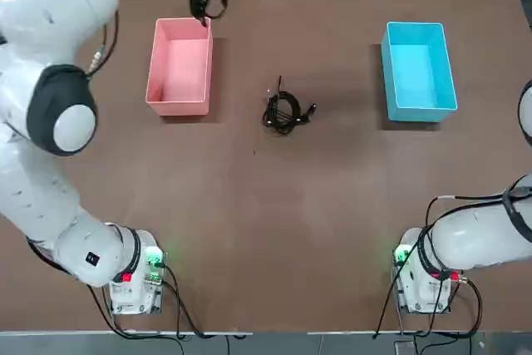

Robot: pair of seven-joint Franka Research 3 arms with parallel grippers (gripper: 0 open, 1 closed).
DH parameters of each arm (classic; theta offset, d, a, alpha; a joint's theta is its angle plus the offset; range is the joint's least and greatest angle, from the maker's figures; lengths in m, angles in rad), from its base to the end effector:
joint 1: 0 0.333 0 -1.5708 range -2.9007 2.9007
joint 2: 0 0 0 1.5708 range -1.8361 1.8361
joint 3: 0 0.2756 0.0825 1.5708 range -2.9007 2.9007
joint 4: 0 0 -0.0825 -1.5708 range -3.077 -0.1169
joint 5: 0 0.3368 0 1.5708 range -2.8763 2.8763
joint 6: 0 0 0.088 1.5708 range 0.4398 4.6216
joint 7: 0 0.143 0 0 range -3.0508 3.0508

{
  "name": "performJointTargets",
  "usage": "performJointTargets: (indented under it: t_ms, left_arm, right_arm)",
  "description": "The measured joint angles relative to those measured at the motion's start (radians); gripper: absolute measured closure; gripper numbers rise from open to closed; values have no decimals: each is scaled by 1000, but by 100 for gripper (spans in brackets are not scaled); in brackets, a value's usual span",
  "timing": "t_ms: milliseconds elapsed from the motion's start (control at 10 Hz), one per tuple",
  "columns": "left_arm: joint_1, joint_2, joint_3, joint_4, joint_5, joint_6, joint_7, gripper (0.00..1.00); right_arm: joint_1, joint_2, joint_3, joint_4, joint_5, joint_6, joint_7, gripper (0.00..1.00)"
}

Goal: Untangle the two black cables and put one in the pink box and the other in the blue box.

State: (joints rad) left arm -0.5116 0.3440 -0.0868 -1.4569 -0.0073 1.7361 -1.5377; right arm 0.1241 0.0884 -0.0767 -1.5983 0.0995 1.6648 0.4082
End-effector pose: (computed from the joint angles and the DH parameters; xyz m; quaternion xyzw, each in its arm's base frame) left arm 0.4949 -0.3318 0.4204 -0.8899 -0.4547 0.0313 0.0190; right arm 0.5342 0.0400 0.4990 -0.9817 0.1842 0.0209 0.0425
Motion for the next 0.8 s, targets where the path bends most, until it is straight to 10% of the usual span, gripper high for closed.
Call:
performJointTargets:
  t_ms: [800]
  left_arm:
    - [-110,301,-9,-2,-59,476,-957,0]
  right_arm:
    - [185,0,2,-230,7,245,410,0]
